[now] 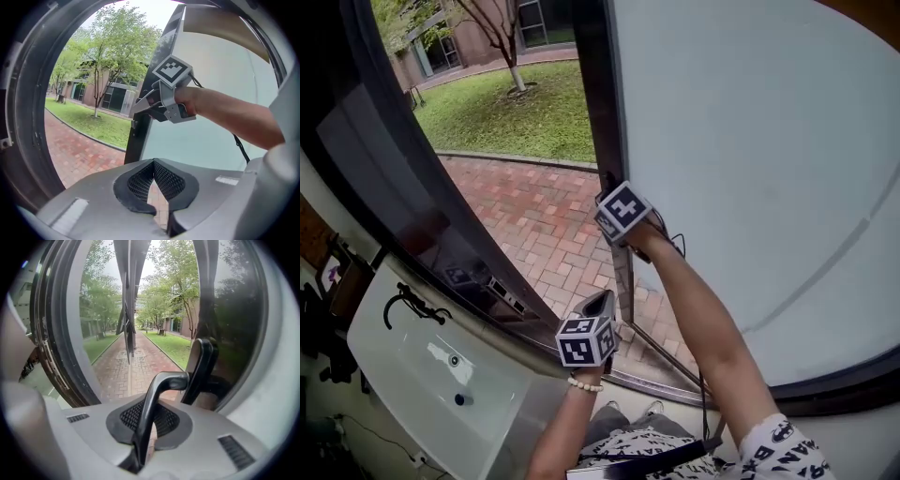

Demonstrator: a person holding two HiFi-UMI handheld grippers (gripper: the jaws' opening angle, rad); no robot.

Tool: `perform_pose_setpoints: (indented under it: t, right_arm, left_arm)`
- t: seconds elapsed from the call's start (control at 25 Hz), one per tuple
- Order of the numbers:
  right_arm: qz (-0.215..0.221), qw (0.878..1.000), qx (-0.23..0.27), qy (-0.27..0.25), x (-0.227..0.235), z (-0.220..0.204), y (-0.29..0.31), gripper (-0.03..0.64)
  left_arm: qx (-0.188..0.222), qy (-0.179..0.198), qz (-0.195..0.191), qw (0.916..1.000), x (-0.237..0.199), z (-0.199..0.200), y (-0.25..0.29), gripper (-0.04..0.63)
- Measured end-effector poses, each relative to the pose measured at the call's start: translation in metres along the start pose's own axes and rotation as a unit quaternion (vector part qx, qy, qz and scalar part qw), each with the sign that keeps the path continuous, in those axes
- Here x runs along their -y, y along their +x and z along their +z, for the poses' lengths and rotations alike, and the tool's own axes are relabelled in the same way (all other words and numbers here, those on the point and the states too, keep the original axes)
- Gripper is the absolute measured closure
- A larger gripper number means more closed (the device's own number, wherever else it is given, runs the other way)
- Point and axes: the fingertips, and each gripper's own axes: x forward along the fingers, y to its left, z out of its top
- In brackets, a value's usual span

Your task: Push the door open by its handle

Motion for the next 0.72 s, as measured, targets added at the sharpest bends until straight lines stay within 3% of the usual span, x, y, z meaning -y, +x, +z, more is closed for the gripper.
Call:
perform_pose_setpoints:
  t: [0.72]
  right_arm:
    - [-0.061, 0.996, -0.01, 0.071, 0.156, -0.031, -0.01, 0.594]
  left_arm:
    - [-0.05, 0.041, -0.055, 0.9964, 0.004, 0.016, 0.116, 0.607]
